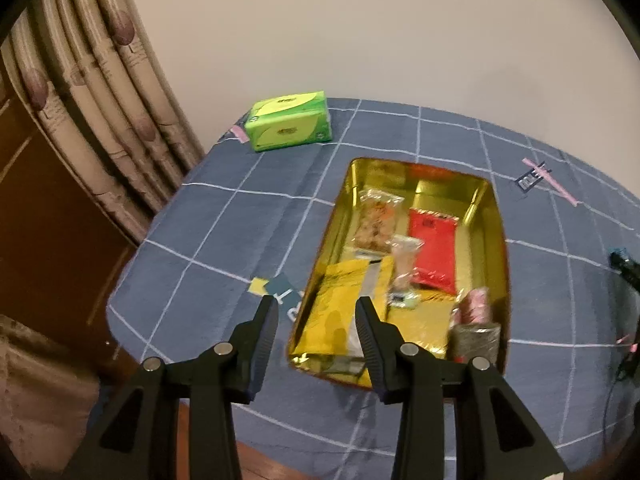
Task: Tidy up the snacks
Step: 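Carry the blue candy into the tin and open the right gripper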
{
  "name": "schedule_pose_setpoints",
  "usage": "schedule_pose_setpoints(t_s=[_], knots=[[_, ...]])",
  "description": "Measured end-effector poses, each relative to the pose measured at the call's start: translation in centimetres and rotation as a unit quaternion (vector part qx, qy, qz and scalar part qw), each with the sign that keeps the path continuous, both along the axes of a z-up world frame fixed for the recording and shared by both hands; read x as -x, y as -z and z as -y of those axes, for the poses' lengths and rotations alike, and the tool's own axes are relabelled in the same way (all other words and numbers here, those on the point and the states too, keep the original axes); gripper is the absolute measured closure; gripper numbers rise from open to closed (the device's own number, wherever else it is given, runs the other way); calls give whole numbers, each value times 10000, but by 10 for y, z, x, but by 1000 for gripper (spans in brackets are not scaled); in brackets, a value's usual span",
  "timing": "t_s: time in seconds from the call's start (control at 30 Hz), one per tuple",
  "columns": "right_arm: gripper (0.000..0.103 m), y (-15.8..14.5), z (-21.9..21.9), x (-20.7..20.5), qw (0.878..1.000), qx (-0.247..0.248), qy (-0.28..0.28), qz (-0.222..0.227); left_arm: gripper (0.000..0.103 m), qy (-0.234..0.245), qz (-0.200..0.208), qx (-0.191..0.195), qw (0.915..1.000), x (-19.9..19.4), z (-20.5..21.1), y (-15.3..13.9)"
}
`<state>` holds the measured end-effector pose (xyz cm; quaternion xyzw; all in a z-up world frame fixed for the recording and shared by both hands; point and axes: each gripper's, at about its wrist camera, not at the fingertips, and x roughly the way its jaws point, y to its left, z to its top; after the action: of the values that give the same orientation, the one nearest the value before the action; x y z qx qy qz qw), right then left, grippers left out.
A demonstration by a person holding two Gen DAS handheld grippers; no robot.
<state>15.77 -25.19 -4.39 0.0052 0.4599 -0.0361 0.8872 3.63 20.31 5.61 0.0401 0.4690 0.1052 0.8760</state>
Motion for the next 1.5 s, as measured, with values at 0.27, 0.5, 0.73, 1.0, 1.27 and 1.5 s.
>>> schedule_pose_setpoints(t_s=[0.27,0.5,0.73,1.0,1.27,1.5], knots=[[69,-14,-13,9,10000,14,87,2,61,-160,31,-115,9998,13,-8,12],[73,-33,-43,19,9997,-37,-192,122,61,-259,30,-183,9995,15,-13,16],[73,-51,-89,28,9976,-63,-644,232,61,-317,-10,-118,9994,17,-19,19],[73,-72,-156,33,9903,-165,-1339,338,61,-451,-119,-56,9989,16,-26,23],[73,-94,-234,43,9770,-522,-2026,406,60,-593,-41,-6,9982,22,-34,19],[73,-94,-290,46,9658,-784,-2453,307,60,-737,-71,19,9973,34,-45,21]])
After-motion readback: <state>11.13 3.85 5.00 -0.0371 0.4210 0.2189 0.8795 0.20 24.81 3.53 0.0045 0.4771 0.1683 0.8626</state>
